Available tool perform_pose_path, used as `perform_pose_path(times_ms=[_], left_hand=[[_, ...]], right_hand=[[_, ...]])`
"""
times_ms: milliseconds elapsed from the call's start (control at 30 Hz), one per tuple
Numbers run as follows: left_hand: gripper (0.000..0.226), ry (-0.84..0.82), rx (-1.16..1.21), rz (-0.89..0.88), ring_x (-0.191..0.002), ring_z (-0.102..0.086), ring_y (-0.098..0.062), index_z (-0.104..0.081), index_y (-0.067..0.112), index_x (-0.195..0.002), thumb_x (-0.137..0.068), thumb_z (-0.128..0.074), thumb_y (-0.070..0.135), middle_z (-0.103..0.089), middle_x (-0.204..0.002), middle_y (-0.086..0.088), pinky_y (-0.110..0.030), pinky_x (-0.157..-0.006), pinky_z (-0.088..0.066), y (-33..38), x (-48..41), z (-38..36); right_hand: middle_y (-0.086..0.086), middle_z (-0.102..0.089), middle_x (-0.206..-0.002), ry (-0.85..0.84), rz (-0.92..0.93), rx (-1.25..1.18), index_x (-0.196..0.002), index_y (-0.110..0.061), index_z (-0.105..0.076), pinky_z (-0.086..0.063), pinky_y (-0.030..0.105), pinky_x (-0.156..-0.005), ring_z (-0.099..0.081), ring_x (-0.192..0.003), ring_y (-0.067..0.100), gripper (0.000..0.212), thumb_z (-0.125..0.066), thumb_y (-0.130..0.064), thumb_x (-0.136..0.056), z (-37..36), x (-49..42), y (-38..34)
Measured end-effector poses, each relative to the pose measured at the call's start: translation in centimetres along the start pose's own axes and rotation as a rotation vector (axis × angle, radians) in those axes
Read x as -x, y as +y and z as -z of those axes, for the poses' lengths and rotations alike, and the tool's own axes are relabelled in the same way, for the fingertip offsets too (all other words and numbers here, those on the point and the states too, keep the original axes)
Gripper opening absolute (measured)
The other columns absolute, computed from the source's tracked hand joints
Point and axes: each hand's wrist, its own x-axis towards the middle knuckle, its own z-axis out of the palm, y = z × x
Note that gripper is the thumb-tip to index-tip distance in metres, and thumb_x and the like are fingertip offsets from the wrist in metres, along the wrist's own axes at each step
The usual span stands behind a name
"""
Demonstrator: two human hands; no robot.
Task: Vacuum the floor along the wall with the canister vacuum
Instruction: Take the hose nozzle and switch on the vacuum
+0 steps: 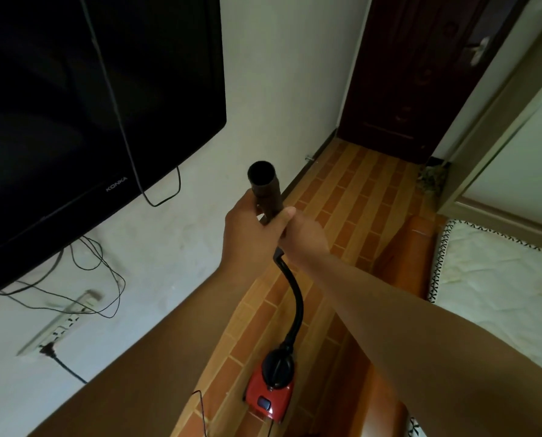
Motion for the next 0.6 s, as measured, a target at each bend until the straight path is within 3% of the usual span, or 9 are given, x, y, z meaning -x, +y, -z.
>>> perform_pose_path(times_ms=[100, 233, 300, 467, 600], left_hand=[[0.046, -0.039, 0.092, 0.002, -0.116, -0.063, -0.011, -0.061, 0.020, -0.132, -0.089, -0.075, 0.026, -0.069, -0.124, 0.002, -0.012, -0.088, -0.044, 0.4, 0.1, 1.3], [0.035, -0.123, 0.291, -0.046, -0.122, -0.064, -0.015, -0.063, 0.025, -0.124, -0.092, -0.071, 0.014, -0.072, -0.122, 0.003, -0.047, -0.108, -0.049, -0.4, 0.2, 4.5], [0.036, -0.117, 0.415, -0.047, -0.125, -0.062, -0.021, -0.058, 0.018, -0.130, -0.095, -0.066, 0.010, -0.070, -0.124, -0.002, -0.052, -0.109, -0.047, -0.7, 0.4, 5.9], [0.037, 0.029, 0.632, 0.022, -0.124, -0.063, -0.025, -0.048, 0.010, -0.137, -0.101, -0.054, 0.003, -0.066, -0.127, -0.011, -0.051, -0.106, -0.050, -1.3, 1.9, 8.5], [0.033, 0.240, 0.679, 0.110, -0.123, -0.064, -0.021, -0.049, 0.017, -0.136, -0.103, -0.053, 0.010, -0.067, -0.126, -0.009, -0.054, -0.100, -0.054, -3.0, 3.7, 9.2]], right_hand=[[-0.009, -0.059, -0.085, -0.040, 0.041, -0.164, -0.105, -0.024, -0.053, -0.042, 0.020, -0.058, -0.061, -0.071, 0.007, 0.015, -0.065, -0.030, -0.098, 0.4, -0.4, 0.2], [-0.005, -0.065, -0.097, -0.169, 0.014, -0.208, -0.125, -0.026, -0.055, -0.058, 0.028, -0.074, -0.067, -0.084, 0.011, 0.032, -0.068, -0.021, -0.096, 1.5, -0.1, 0.7], [-0.003, -0.066, -0.093, -0.221, 0.009, -0.191, -0.123, -0.023, -0.058, -0.060, 0.028, -0.073, -0.069, -0.080, 0.013, 0.027, -0.067, -0.023, -0.097, 1.6, 0.0, 1.1], [-0.001, -0.066, -0.087, -0.308, 0.055, -0.173, -0.115, -0.022, -0.062, -0.057, 0.023, -0.064, -0.068, -0.072, 0.009, 0.023, -0.071, -0.029, -0.095, 1.8, 0.2, 1.0], [-0.001, -0.064, -0.091, -0.342, 0.109, -0.061, -0.116, -0.021, -0.058, -0.056, 0.025, -0.064, -0.066, -0.075, 0.010, 0.026, -0.070, -0.033, -0.097, 0.8, 1.0, -0.5]])
